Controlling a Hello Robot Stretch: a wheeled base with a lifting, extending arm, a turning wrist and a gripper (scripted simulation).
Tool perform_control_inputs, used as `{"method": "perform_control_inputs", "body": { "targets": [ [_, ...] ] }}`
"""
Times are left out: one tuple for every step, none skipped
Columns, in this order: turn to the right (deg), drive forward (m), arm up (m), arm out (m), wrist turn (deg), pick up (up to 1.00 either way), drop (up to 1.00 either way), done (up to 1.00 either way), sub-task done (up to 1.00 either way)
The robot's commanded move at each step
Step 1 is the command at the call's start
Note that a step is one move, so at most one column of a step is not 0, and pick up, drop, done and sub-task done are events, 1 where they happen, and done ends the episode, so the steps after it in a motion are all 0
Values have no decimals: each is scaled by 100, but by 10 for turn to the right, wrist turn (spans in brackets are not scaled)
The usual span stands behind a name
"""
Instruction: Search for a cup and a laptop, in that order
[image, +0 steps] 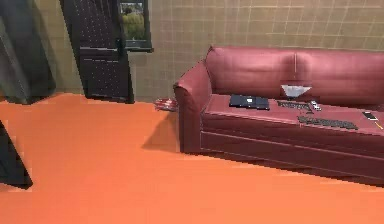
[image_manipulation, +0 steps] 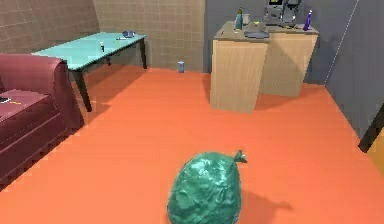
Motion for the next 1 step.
{"method": "perform_control_inputs", "body": {
  "targets": [
    [330,0,0,0,0,0,0,0,0]
  ]
}}
